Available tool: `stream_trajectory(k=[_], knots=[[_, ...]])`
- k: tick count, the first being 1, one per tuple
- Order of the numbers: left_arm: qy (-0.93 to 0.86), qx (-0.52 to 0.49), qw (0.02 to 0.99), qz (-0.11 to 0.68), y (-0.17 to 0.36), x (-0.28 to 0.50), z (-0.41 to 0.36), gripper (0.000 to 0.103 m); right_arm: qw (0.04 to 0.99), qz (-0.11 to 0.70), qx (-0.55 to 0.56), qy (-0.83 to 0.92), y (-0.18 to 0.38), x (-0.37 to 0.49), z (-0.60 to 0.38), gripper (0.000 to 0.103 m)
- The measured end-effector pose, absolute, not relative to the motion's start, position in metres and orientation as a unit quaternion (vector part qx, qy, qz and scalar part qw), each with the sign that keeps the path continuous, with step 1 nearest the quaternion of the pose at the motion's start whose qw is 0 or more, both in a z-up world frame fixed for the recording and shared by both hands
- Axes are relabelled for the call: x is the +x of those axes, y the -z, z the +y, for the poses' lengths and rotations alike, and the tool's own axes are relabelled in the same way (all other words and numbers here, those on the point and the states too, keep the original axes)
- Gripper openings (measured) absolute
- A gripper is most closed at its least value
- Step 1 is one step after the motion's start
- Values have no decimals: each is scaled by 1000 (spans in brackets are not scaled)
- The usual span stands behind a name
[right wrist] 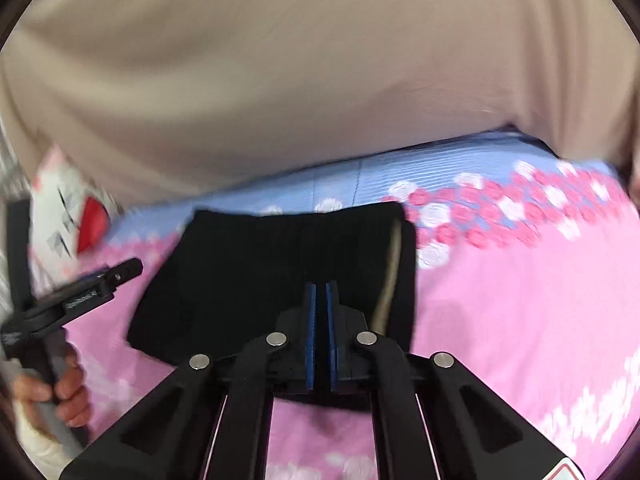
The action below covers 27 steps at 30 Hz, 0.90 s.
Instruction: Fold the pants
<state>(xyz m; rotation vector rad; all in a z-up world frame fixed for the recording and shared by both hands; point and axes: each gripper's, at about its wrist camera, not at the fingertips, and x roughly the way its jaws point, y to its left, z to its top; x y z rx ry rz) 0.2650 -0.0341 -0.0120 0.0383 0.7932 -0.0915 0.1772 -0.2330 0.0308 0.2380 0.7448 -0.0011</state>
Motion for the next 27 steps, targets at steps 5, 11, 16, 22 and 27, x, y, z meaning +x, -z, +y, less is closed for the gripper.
stream_trajectory(k=[5,11,16,22,27], knots=[[23,48,902,429,53,287,-51,71,904,408,113,56,19,228,-268,0],[32,32,906,422,46,271,-31,84,917,374,126,50,-17,170,-263,41],[25,53,910,410,43,257,-34,84,899,416,132,42,17,165,-254,42],[17,85,911,402,43,248,-46,84,913,385,132,25,-11,168,-252,16],[6,90,913,397,44,246,-47,85,906,408,87,73,23,182,-254,26]])
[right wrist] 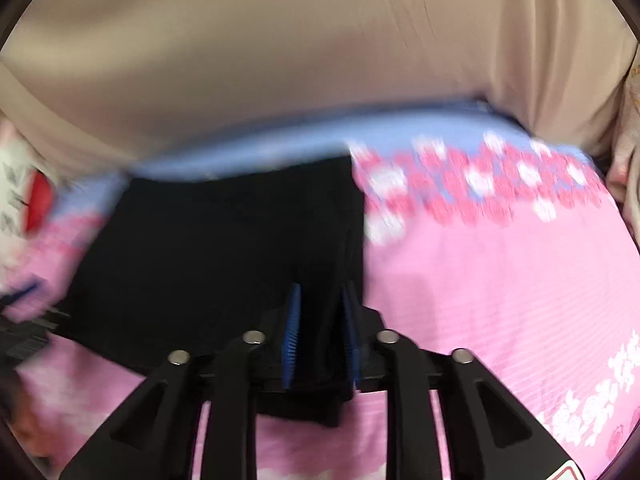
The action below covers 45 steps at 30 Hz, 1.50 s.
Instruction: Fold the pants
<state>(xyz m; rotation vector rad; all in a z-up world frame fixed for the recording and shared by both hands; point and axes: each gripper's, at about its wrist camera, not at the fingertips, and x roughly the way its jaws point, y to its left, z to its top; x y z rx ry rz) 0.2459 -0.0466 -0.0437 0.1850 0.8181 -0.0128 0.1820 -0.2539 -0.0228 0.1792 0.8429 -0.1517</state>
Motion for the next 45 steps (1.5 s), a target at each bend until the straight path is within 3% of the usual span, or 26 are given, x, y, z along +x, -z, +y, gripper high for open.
stream_trajectory(k=[8,11,13,15,23,27,30,38,45], knots=[[-3,90,914,396,45,239,-44,88,934,339,98,51,-30,145,-230,23],[-6,90,913,398,45,236,-44,88,917,390,69,53,1,164,-225,20],[-7,89,912,399,45,233,-42,88,912,397,77,69,21,168,-238,7],[-7,90,913,397,43,228,-40,88,910,394,116,58,12,158,-247,5],[-13,87,917,389,38,199,-31,89,926,352,106,82,-22,94,-228,21],[-20,91,922,377,32,169,-27,93,929,338,102,110,-20,63,-221,53],[-22,89,925,369,28,145,-23,94,931,330,93,123,-20,41,-215,57],[-24,60,931,360,24,87,-6,98,938,315,76,123,-18,-7,-192,81],[-26,58,930,362,32,59,-4,98,939,315,78,117,-11,-34,-177,82]])
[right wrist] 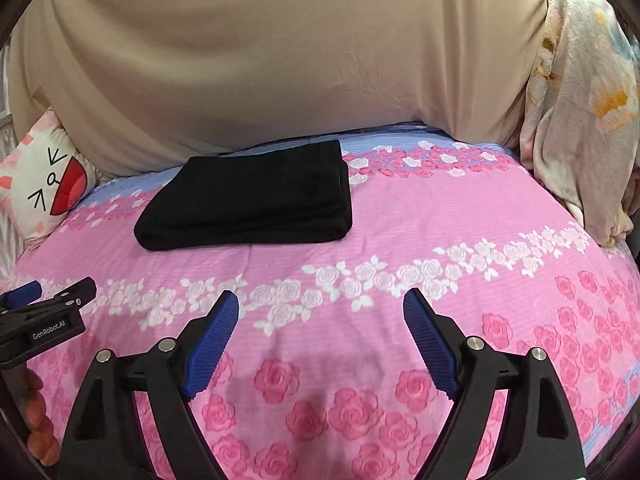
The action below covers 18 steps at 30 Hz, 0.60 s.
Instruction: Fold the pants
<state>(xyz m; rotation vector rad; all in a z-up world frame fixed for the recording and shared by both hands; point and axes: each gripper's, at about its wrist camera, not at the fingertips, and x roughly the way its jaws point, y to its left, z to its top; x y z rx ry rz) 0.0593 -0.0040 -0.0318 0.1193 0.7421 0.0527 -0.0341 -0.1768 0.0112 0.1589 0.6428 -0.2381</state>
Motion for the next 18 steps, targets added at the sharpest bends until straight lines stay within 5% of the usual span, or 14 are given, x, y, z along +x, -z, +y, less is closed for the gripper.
stream_trajectory(k=[10,18], knots=[[-25,53,928,367,33,70,-1,98,941,319,57,100,-17,-17,-172,85],[35,18,911,411,44,172,-14,98,914,385,107,69,9,94,-222,86]])
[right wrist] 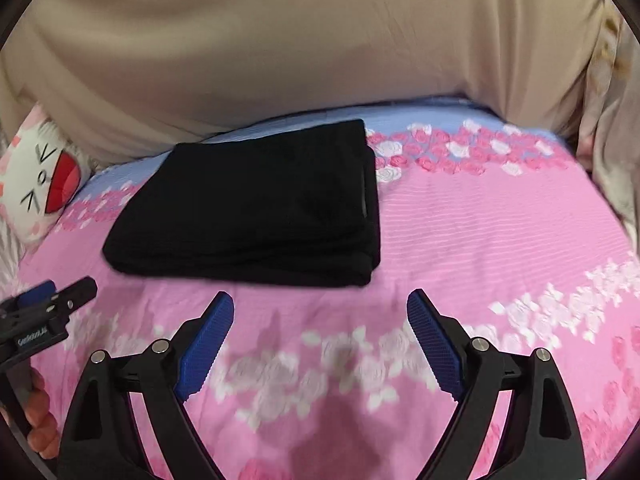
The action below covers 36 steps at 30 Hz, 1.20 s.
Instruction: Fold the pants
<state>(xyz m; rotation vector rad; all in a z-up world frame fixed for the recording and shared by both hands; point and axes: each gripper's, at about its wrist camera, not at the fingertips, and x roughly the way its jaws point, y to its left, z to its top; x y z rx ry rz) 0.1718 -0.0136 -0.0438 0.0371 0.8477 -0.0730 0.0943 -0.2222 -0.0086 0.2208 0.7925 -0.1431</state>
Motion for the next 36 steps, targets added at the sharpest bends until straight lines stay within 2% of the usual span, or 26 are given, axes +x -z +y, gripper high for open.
stream_trajectory(k=[3,6,11,13,16,24,36], knots=[[48,7,904,425,53,202,-18,98,908,395,112,80,19,120,-234,85],[10,46,895,444,67,219,-26,98,901,409,85,115,24,127,-234,76],[-11,78,918,388,48,181,-29,98,919,366,89,115,6,80,-217,78],[-8,76,925,372,39,161,-29,98,923,357,89,114,5,63,-210,82],[4,67,931,357,30,128,-31,98,928,342,85,122,6,36,-199,82],[7,55,932,357,35,79,-27,98,932,337,60,121,14,1,-179,83],[5,59,937,345,46,51,-20,98,936,331,29,114,17,-20,-150,84]])
